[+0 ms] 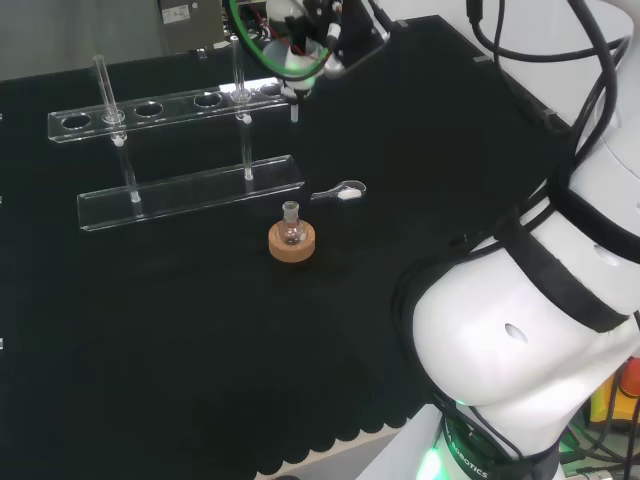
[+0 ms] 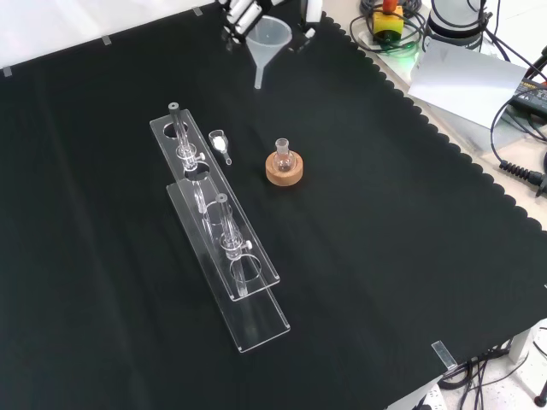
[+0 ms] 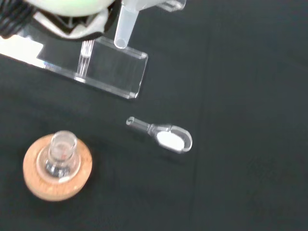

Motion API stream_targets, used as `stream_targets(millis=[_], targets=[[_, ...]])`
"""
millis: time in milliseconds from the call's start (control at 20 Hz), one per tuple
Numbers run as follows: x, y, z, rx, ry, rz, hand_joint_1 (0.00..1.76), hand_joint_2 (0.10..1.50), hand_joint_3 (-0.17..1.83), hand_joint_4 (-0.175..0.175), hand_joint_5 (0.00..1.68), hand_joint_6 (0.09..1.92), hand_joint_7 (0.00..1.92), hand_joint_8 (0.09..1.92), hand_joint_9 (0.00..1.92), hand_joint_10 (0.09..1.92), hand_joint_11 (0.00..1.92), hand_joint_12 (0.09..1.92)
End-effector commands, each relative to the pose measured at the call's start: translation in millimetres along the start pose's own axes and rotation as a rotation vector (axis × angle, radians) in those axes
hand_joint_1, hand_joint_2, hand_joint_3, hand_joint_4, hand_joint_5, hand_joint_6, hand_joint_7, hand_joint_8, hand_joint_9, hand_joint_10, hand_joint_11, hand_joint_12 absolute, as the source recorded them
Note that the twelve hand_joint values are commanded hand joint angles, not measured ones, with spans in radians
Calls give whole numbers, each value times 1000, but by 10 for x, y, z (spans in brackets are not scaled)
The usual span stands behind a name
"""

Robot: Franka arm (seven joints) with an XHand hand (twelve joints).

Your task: Place the funnel on the round-bottom flask.

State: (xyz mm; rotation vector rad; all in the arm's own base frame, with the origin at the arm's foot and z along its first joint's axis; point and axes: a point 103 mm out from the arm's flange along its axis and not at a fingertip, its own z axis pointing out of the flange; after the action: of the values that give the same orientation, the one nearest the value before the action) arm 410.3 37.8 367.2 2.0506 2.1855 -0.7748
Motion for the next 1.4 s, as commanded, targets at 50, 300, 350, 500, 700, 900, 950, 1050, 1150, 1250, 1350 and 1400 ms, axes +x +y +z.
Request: stream_targets(millis=[50,300,350,500,700,900,950,1050,1150,1250,1350,1400], targets=[[134,-26,248,40,6,-12,913,701,795,-34,534,564,524,645,966,450,547,1288],[201,51,426,75,16,-26,914,700,796,-35,534,567,527,647,966,449,549,1287],[224,69,451,81,19,-32,914,700,796,-35,534,567,527,647,966,450,549,1286],[309,138,541,93,29,-52,914,699,796,-35,535,569,529,648,965,450,550,1286],[365,202,620,105,38,-62,915,699,797,-35,537,572,531,649,965,450,550,1285],[409,240,661,115,41,-71,915,699,797,-35,538,575,533,650,965,450,550,1285],[420,248,674,117,40,-74,915,699,797,-35,538,575,533,650,965,450,550,1285],[430,261,707,125,40,-74,915,699,797,-35,538,576,534,650,965,450,550,1284],[434,267,732,127,43,-75,915,699,797,-35,538,578,534,650,966,451,550,1284],[439,274,761,131,46,-76,914,699,797,-35,539,579,534,650,966,451,550,1284],[444,282,793,135,49,-78,914,698,798,-36,539,581,534,651,966,451,550,1284],[446,285,807,136,49,-80,915,698,798,-36,539,581,534,651,966,451,550,1284]])
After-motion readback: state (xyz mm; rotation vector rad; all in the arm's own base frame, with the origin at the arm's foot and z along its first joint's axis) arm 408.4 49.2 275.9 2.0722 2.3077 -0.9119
